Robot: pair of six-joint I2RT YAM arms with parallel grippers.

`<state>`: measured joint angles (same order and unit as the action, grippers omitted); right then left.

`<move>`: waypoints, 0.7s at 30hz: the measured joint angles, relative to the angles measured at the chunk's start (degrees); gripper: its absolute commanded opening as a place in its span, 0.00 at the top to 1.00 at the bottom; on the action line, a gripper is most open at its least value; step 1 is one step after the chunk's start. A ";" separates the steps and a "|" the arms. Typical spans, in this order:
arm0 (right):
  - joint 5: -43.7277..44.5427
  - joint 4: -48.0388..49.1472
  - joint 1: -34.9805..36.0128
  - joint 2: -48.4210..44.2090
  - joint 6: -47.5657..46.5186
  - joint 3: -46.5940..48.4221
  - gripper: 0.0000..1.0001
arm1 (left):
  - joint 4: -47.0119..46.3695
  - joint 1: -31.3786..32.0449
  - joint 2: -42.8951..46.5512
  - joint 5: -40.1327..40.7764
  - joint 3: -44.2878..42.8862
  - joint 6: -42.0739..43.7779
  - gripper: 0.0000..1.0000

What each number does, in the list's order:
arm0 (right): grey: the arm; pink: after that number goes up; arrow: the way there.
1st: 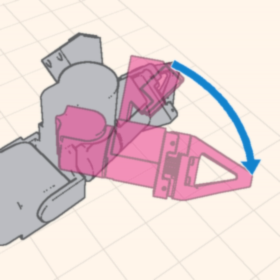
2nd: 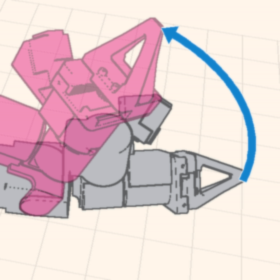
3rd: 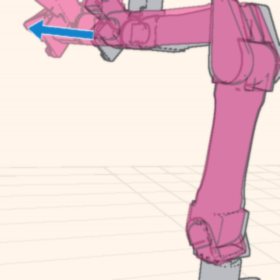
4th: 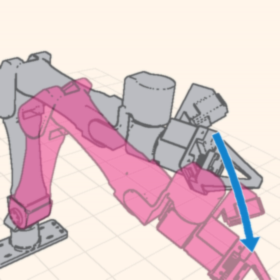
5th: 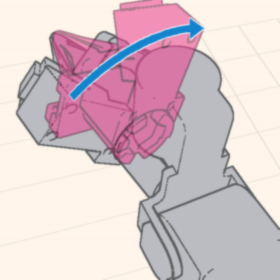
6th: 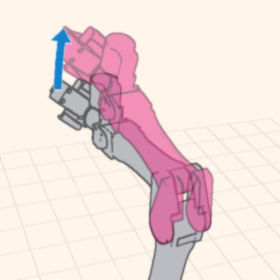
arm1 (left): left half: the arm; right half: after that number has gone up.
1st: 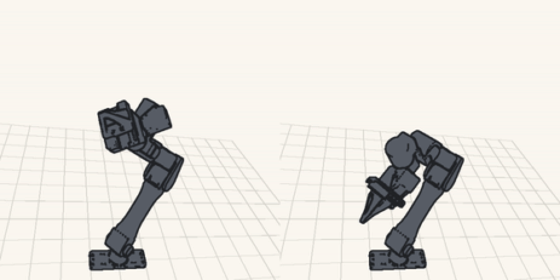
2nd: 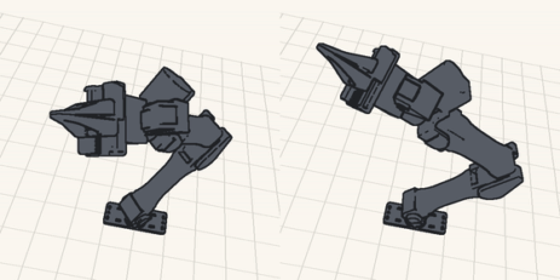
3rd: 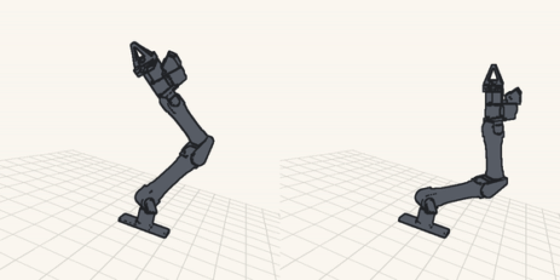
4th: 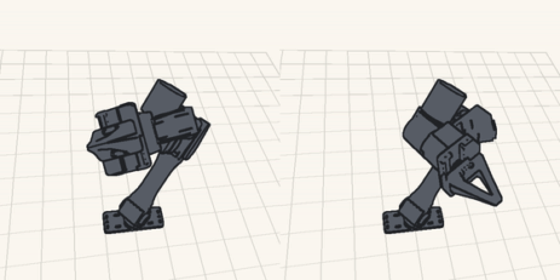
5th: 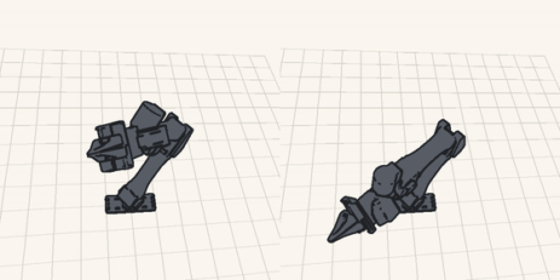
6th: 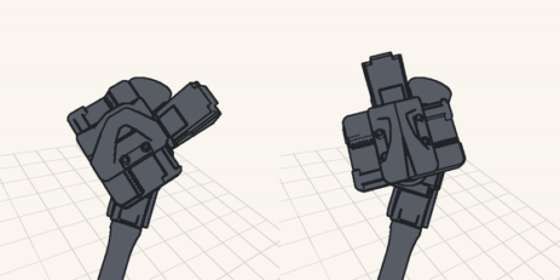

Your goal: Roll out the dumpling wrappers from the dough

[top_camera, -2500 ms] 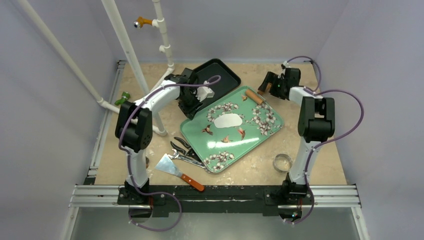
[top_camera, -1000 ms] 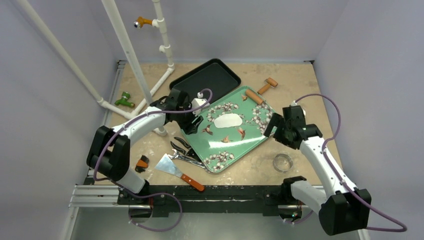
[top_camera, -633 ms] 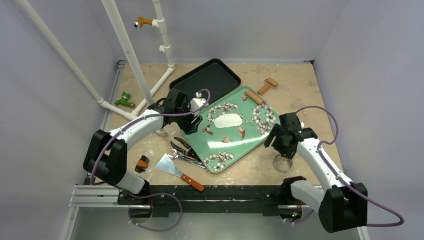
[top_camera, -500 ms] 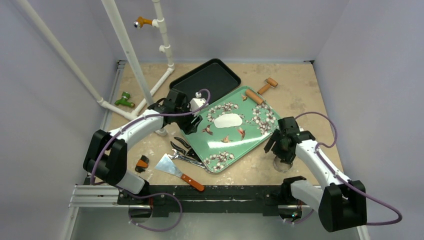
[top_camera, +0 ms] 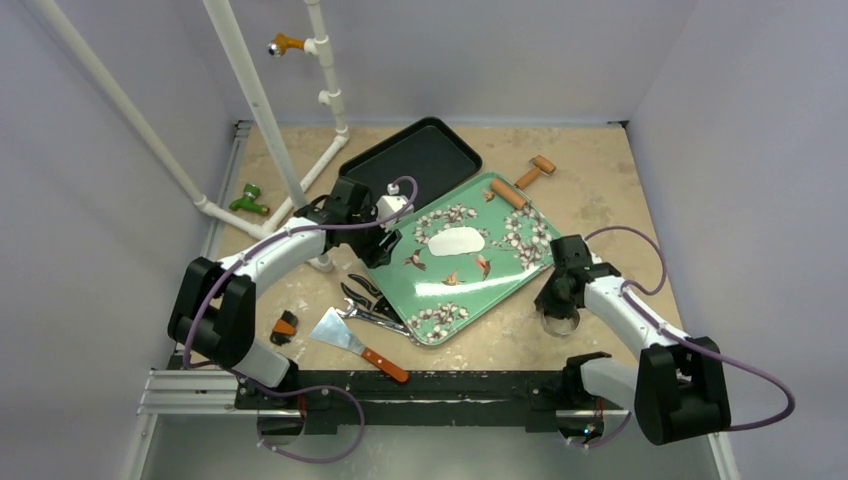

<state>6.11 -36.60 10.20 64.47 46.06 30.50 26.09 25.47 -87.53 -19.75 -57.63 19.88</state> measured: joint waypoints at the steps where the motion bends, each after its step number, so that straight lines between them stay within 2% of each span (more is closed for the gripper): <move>1: 0.11 0.26 0.04 0.35 -0.07 0.00 0.88 | 0.04 0.00 0.00 0.00 0.00 0.00 0.43; 5: 0.55 1.51 0.59 0.66 -0.24 0.07 1.00 | 0.17 -0.26 0.00 -0.11 -0.04 0.00 0.43; 15: 3.30 1.09 2.80 -0.42 -4.13 7.50 1.00 | 0.61 -1.57 -0.28 -1.36 -0.76 -0.42 0.43; 18: 4.00 1.31 5.99 -0.42 -6.86 9.79 1.00 | 0.83 -2.32 -0.35 -2.56 -0.76 -0.42 0.43; 21: 4.92 2.34 12.20 -0.26 -11.80 12.92 1.00 | 1.36 -3.32 -0.39 -3.85 -0.83 -0.42 0.44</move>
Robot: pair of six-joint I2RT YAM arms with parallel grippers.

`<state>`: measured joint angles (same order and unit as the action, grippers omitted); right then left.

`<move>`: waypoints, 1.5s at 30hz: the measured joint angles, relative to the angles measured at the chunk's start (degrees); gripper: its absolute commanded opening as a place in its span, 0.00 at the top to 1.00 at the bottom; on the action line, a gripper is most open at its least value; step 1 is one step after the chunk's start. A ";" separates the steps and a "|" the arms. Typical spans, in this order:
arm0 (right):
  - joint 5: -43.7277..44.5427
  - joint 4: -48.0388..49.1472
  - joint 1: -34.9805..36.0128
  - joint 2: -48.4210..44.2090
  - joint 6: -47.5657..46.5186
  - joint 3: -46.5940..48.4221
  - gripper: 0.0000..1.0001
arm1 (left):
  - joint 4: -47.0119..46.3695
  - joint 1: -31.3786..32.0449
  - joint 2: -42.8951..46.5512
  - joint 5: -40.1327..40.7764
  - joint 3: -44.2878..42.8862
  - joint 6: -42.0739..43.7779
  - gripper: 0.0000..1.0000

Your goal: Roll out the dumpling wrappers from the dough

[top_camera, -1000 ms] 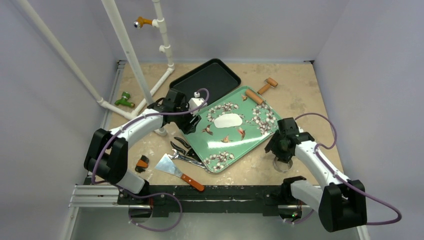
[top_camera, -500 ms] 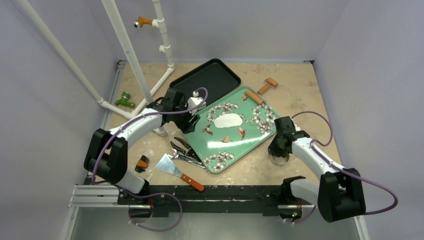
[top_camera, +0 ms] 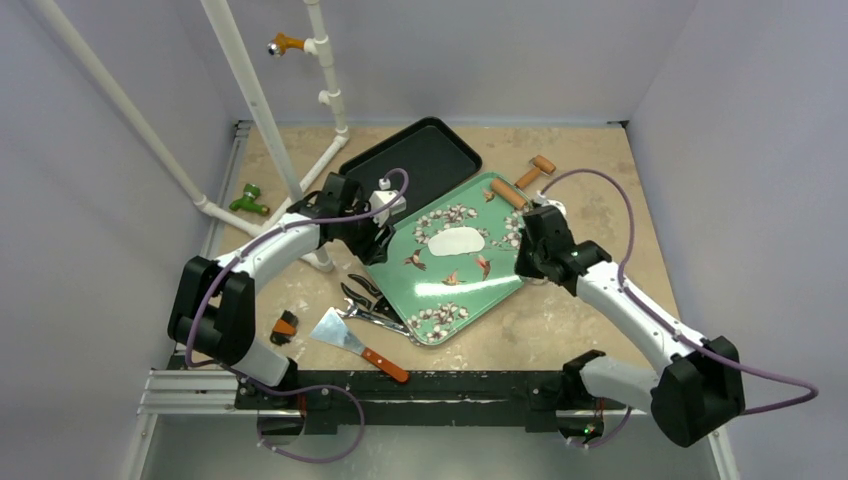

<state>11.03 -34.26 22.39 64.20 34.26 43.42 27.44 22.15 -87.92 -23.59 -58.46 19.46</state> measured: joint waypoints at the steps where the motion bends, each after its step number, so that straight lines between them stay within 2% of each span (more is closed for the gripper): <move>1: 0.11 1.14 2.78 0.33 -2.82 1.64 1.00 | 0.20 -0.13 -0.04 -0.57 -0.11 0.00 0.44; 4: -1.25 4.66 8.72 3.04 -11.13 6.36 1.00 | 0.42 -0.42 -0.07 -2.16 -0.26 -0.09 0.43; 9: -3.23 8.24 17.42 13.70 -27.74 16.55 1.00 | 0.79 -0.74 -0.07 -3.96 -0.59 -1.18 0.44; 13: -6.29 9.49 21.35 20.22 -40.33 20.61 1.00 | 2.47 -0.76 -0.07 -4.66 -2.47 -2.47 0.42; 18: -16.13 9.99 21.42 19.96 -54.60 20.02 1.00 | 3.65 -1.05 -0.04 -6.60 -6.32 -5.81 0.37; 24: -26.73 13.35 21.59 13.88 -68.00 14.95 1.00 | 2.95 -1.31 0.39 -10.45 -9.84 -14.58 0.25; 30: -28.61 14.40 21.64 14.71 -72.37 14.82 1.00 | 0.46 -0.59 2.73 -11.87 -11.54 -21.44 0.22; 35: -28.44 16.22 21.88 15.69 -72.83 14.82 1.00 | 0.33 3.43 4.48 -7.67 -14.29 -21.79 0.22; 40: -28.24 18.10 22.62 15.78 -72.74 14.82 1.00 | 0.52 5.86 1.66 -4.68 -17.73 -21.35 0.24; 43: -28.02 19.58 23.06 15.80 -71.89 14.82 1.00 | 0.81 6.91 -1.14 -2.54 -19.02 -20.68 0.26; 45: -27.43 20.00 23.39 15.98 -70.99 14.82 1.00 | 1.16 7.52 -2.58 -1.09 -19.56 -19.89 0.32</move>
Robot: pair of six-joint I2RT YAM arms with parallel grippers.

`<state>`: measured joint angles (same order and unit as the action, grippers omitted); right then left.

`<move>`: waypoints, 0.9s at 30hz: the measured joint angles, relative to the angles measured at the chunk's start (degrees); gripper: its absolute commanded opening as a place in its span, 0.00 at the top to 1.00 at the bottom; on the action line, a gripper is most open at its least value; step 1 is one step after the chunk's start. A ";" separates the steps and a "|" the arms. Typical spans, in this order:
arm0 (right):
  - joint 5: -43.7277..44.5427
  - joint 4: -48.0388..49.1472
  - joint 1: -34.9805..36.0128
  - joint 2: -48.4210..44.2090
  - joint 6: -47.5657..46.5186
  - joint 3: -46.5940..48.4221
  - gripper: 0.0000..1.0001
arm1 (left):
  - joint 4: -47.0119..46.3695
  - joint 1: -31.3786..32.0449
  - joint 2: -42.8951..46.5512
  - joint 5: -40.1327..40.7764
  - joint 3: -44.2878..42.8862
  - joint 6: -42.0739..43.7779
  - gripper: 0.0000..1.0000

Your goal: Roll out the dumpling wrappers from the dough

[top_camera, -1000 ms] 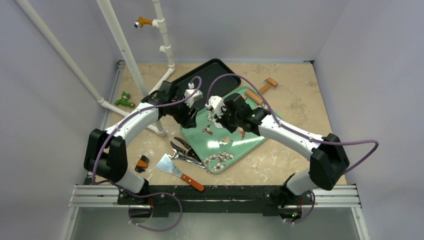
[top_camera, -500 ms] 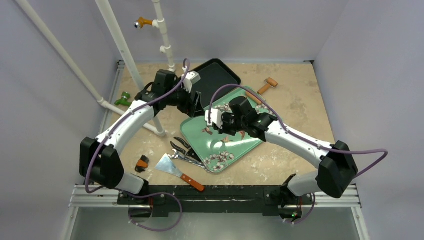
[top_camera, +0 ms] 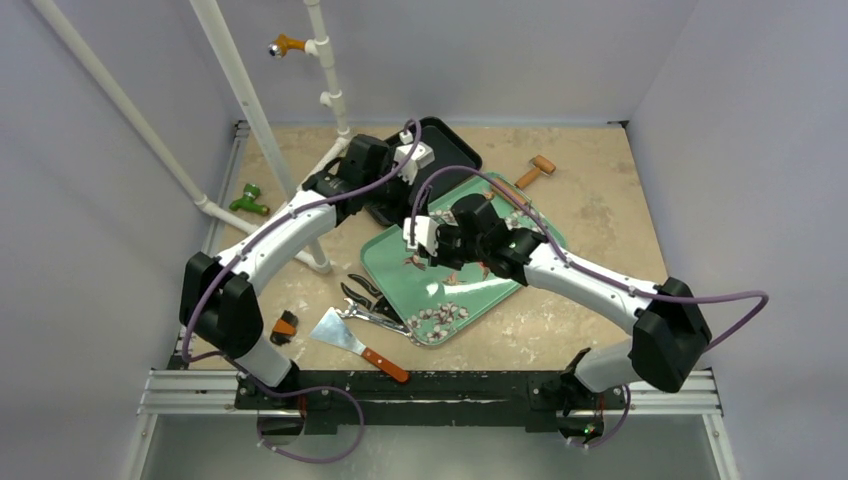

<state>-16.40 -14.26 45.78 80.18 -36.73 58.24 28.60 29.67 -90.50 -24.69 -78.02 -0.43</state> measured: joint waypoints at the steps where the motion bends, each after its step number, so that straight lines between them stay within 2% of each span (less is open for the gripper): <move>1: 0.39 0.15 0.17 0.26 0.59 0.00 1.00 | 0.15 0.63 -0.68 1.05 -0.35 0.33 0.37; 3: 0.96 0.44 0.59 0.81 1.70 0.00 1.00 | 0.24 1.57 -1.68 2.91 -0.76 1.14 0.51; 4: 1.53 0.66 0.87 1.09 2.25 0.00 1.00 | 0.33 2.01 -2.01 3.80 -0.96 1.57 0.55; 12: 6.67 2.64 1.86 2.19 7.10 0.00 1.00 | 0.81 5.90 -3.93 9.84 -2.91 6.86 0.73; 15: 8.50 3.23 2.14 3.10 8.90 0.00 1.00 | 0.83 6.49 -5.22 11.13 -3.06 8.74 0.85; 17: 9.38 4.33 2.29 3.65 9.51 0.00 1.00 | 1.01 6.67 -6.49 12.26 -3.06 10.10 0.87; 18: 9.55 4.94 2.34 3.78 9.81 0.00 1.00 | 1.05 6.75 -7.06 12.72 -3.06 10.62 0.90; 19: 9.68 5.31 2.40 3.85 10.10 0.00 1.00 | 1.11 6.82 -7.67 13.11 -3.06 11.19 0.99; 25: 10.23 6.34 2.67 3.96 11.30 0.00 1.00 | 1.88 7.23 -9.84 13.55 -3.48 13.51 1.00; 26: 10.29 6.45 2.69 4.00 11.43 0.00 0.98 | 1.86 7.23 -9.92 13.57 -3.50 13.55 1.00; 27: 10.43 6.58 2.69 4.09 11.61 0.00 0.87 | 1.86 7.23 -9.99 13.62 -3.50 13.57 1.00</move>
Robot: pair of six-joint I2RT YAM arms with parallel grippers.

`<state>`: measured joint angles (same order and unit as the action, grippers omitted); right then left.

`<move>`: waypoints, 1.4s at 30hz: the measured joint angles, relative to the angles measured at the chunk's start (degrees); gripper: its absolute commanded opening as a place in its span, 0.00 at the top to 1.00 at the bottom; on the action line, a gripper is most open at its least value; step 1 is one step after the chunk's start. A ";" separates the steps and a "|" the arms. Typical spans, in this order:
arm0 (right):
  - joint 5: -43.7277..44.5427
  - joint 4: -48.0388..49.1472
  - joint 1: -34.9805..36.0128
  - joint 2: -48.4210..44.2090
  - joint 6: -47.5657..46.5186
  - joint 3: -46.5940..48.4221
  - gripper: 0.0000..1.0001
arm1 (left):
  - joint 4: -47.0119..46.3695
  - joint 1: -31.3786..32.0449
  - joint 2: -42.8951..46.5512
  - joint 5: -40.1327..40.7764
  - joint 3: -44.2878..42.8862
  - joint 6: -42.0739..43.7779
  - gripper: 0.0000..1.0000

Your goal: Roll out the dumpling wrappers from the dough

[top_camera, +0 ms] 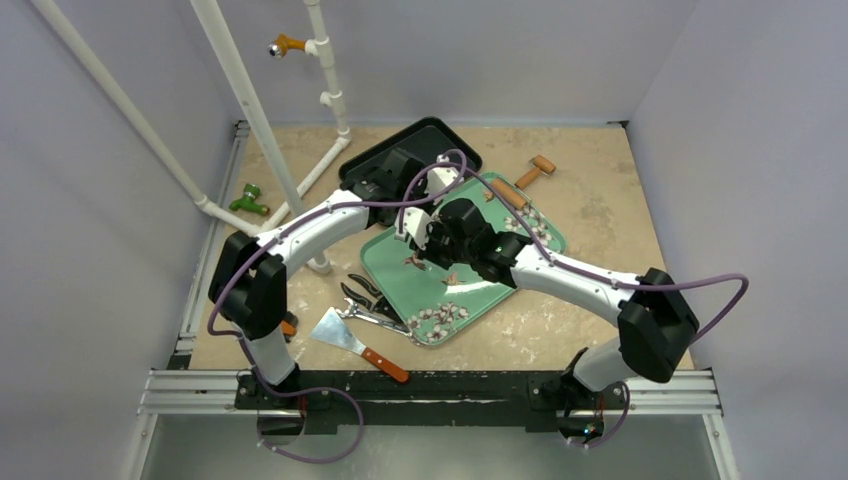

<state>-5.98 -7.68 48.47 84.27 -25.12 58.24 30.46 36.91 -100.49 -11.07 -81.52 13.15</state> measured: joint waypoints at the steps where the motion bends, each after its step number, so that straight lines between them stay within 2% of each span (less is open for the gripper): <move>1: 0.07 0.11 0.02 0.11 0.15 -0.02 0.73 | 0.00 -0.02 -0.02 0.07 0.00 0.00 1.00; 3: 0.55 0.70 0.02 0.22 0.98 -0.31 0.48 | 0.13 -0.02 -0.02 0.98 0.00 0.20 1.00; 5: 0.98 1.77 -0.17 0.07 2.23 -0.63 0.37 | 1.40 -0.46 -0.11 2.47 0.00 0.92 1.00; 10: -1.42 3.26 -0.61 -2.62 4.33 -3.13 0.33 | 1.79 -1.18 -0.13 4.74 0.00 1.46 1.00; 14: -6.03 5.14 -0.55 -9.16 7.96 -8.55 0.30 | 1.51 -1.25 -0.13 4.90 0.00 1.40 1.00; 18: -6.69 5.09 -1.22 -14.95 13.22 -10.38 0.29 | 0.90 -1.22 -0.48 4.83 0.00 0.81 1.00; 22: -6.60 5.05 -4.87 -20.39 19.23 -12.15 0.03 | 0.70 -1.14 -1.68 3.80 -0.37 -0.59 1.00; 27: -0.59 4.44 -10.86 -28.02 30.08 -17.84 0.01 | 0.74 -0.42 -4.42 2.29 -2.97 -2.95 1.00; 32: 10.43 1.01 -11.54 -31.95 39.98 -18.71 0.01 | 3.37 0.70 -7.48 0.87 -8.48 -4.61 1.00; 37: 23.80 -5.29 -13.81 -30.18 46.90 -16.28 0.07 | 5.73 2.99 -12.81 0.33 -16.48 -5.51 1.00; 42: 27.56 -9.25 -18.67 -28.61 49.79 -15.28 0.08 | 9.97 4.00 -17.27 -0.02 -21.29 -5.60 1.00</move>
<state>21.58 -16.93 29.80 55.66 24.67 42.96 40.42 40.91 -117.75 -11.09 -102.80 7.55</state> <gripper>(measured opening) 0.924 0.029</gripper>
